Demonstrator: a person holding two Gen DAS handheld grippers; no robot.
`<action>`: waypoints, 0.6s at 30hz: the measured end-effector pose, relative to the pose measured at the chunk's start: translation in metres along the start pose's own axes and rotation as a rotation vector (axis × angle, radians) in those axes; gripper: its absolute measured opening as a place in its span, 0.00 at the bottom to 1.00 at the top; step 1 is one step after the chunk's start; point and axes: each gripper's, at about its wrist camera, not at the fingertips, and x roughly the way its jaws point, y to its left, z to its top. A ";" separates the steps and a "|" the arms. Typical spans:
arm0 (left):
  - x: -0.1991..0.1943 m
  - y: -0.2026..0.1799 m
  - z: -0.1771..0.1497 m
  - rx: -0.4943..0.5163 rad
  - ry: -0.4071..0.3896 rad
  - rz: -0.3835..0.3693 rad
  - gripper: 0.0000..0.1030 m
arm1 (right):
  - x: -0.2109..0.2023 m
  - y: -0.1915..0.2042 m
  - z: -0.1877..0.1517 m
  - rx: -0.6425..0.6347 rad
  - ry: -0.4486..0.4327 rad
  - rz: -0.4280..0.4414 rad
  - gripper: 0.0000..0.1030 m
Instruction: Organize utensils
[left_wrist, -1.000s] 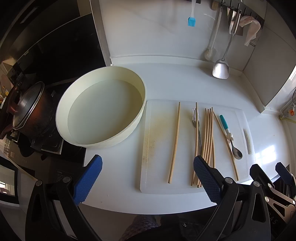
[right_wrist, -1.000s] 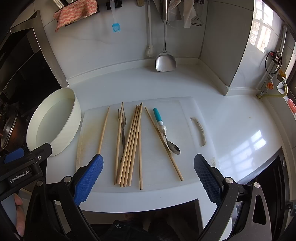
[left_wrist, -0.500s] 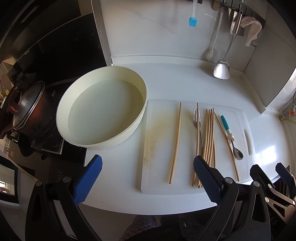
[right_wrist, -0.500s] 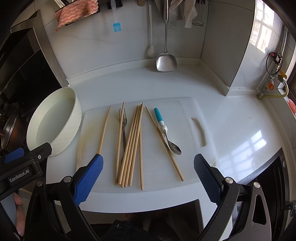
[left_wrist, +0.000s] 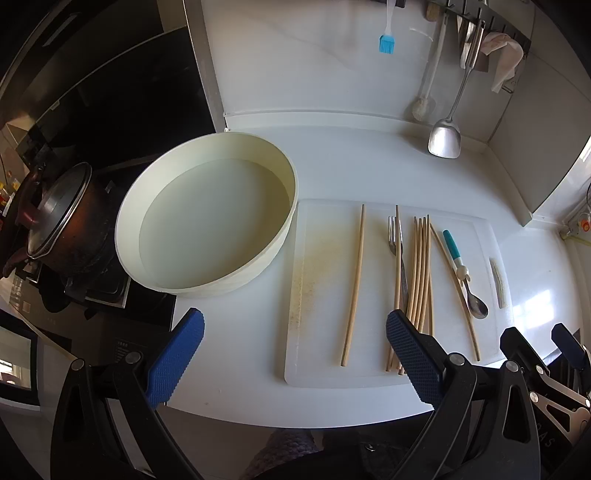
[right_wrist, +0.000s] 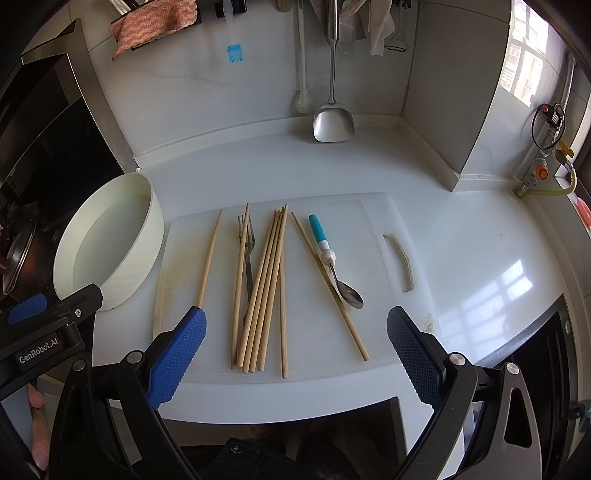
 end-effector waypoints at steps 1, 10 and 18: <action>0.000 0.000 0.000 0.000 -0.002 0.000 0.94 | 0.000 0.000 0.000 -0.001 0.000 0.000 0.91; -0.001 -0.001 -0.001 0.001 -0.004 0.002 0.94 | -0.001 -0.001 0.001 0.001 -0.003 0.001 0.91; -0.002 0.000 -0.002 0.002 -0.007 0.003 0.94 | -0.001 -0.002 0.000 0.001 -0.003 0.003 0.91</action>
